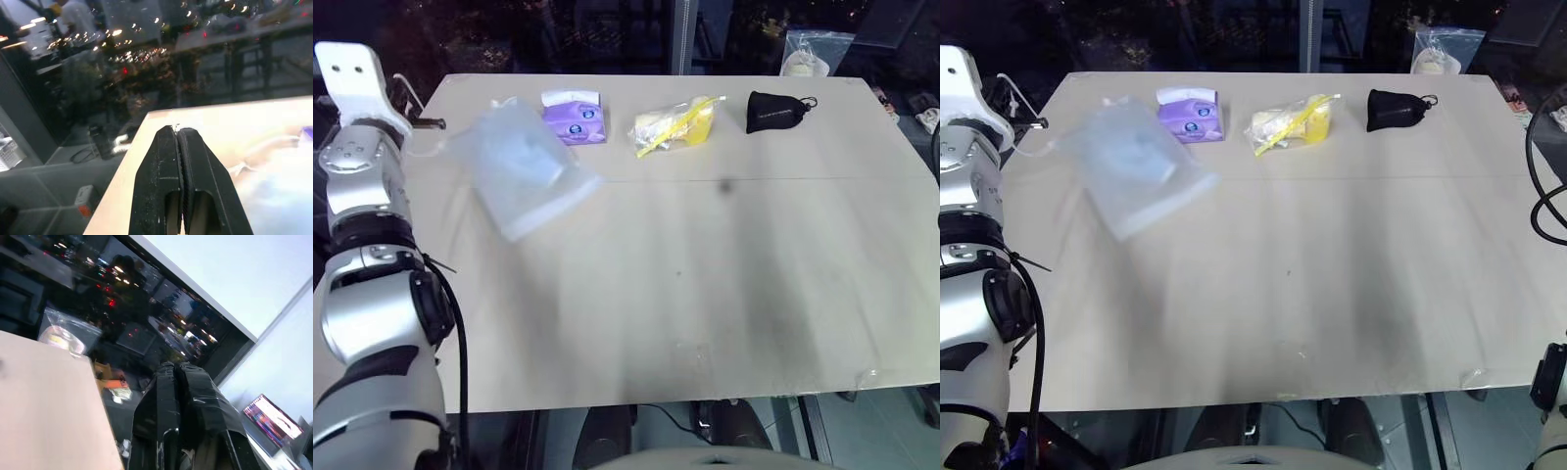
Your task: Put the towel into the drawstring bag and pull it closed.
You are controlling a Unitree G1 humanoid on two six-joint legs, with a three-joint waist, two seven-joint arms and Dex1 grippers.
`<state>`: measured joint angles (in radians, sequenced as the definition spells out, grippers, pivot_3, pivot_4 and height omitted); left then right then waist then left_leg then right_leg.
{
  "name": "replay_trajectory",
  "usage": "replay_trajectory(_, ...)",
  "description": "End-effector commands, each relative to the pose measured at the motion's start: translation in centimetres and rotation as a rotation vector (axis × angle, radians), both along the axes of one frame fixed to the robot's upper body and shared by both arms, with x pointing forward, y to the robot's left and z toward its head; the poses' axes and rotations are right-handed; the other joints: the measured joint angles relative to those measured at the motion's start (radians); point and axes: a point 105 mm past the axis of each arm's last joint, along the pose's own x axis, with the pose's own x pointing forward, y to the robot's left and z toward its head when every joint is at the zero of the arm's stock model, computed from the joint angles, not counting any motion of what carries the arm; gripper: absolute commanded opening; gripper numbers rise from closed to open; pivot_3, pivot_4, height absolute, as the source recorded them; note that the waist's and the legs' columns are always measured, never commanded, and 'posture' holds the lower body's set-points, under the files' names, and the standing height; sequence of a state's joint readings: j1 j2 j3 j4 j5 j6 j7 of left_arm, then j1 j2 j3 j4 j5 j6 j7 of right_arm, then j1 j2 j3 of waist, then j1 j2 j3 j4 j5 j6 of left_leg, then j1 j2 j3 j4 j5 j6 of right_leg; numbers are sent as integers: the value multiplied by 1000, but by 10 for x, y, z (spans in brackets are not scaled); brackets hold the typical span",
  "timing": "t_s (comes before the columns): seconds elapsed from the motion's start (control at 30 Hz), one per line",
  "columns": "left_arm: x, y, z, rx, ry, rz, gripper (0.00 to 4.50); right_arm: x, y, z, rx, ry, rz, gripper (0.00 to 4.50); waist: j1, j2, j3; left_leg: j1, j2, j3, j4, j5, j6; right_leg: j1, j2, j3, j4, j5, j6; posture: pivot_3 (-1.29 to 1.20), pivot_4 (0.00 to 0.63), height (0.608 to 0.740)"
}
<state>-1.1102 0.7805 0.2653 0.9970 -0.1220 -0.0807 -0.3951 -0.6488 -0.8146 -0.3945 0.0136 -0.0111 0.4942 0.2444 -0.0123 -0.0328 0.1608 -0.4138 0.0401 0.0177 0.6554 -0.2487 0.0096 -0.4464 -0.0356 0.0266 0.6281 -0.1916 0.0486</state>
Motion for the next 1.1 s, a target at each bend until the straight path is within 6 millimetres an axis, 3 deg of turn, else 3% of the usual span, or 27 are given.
replay_trajectory(0.03, 2, -58, 24, 57, -84, -276, 2, 11, 76, -19, 20, 49, 355, 297, 0, -1, -1, 0, 0, 0, 0, 0, 0, 0, 0, 0, 0, 0, 0, 0, 150, 740)
replay_trajectory(0.13, 2, -88, 18, 93, -66, -393, 0, 14, 112, -37, 108, 88, 512, 1196, -2, 0, 0, -1, 0, 0, 3, 0, 0, 0, 0, 0, 2, 0, 1, 0, 150, 740)
replay_trajectory(0.2, 1, -114, 22, 79, -79, -497, 0, 15, 140, -50, 138, 120, 605, 2228, -4, 0, 0, -1, 0, 0, 4, 0, 0, 0, 0, 1, 4, 0, 1, 0, 150, 740)
replay_trajectory(0.27, -2, -147, 38, 53, -105, -652, 0, 16, 161, -61, 184, 157, 682, 3268, -3, 0, 0, -1, 0, 0, 5, 0, 0, 0, 0, 0, 8, 0, 1, 0, 150, 740)
replay_trajectory(0.33, -12, -183, 55, 52, -122, -834, 0, 15, 174, -71, 201, 199, 731, 4034, 2, 0, 0, -2, 0, -1, 6, 0, 0, 0, 0, -1, 9, 0, 1, 0, 150, 740)
replay_trajectory(0.43, -37, -224, 71, 50, -105, -1122, 0, 13, 186, -82, 191, 241, 758, 4034, 3, 0, 0, -4, 0, -3, 10, 0, 0, 0, 0, -3, 7, 0, 1, 0, 150, 740)
replay_trajectory(0.5, -57, -234, 78, -2, -52, -1291, 0, 7, 195, -90, 208, 275, 793, 4034, -3, 0, 0, -3, 0, -2, 12, 0, 0, 0, 0, 0, 8, 0, 1, 0, 150, 740)
replay_trajectory(0.57, -80, -236, 73, -41, 63, -1452, 0, -5, 206, -102, 210, 328, 848, 4034, -17, 0, 0, -2, 0, -1, 12, 0, 0, 0, 0, 2, 8, 0, 1, 0, 150, 740)
replay_trajectory(0.67, -129, -230, 44, -64, 329, -1691, 0, -19, 211, -116, 233, 385, 883, 4034, -39, 1, 0, 0, 1, -3, 10, 0, 1, 0, 2, 2, 13, 0, 1, 0, 150, 740)
replay_trajectory(0.73, -139, -227, 22, -41, 428, -1671, 0, -24, 209, -123, 244, 406, 880, 4034, -53, 1, 0, 2, 1, -8, 9, 0, 1, -1, 5, 4, 14, -1, 1, 0, 150, 740)
replay_trajectory(0.83, -126, -207, -10, -132, 506, -1499, 0, -32, 200, -136, 262, 452, 864, 4034, -44, 1, 0, 3, 0, -10, 10, 0, 0, 0, 5, 2, 15, -1, 0, 0, 150, 740)
replay_trajectory(0.93, -119, -186, -44, -91, 568, -1350, 0, -42, 194, -145, 268, 504, 880, 4034, -36, 1, 0, 7, 0, -10, 11, 0, 0, 5, 6, 2, 14, -2, 3, 0, 150, 740)
replay_trajectory(1.1, -109, -166, -64, -96, 564, -1199, 0, -71, 202, -148, 256, 612, 1047, 4034, -12, 0, 1, 16, 0, -9, 11, 0, 0, 14, 5, 4, 12, -5, 0, 0, 150, 740)
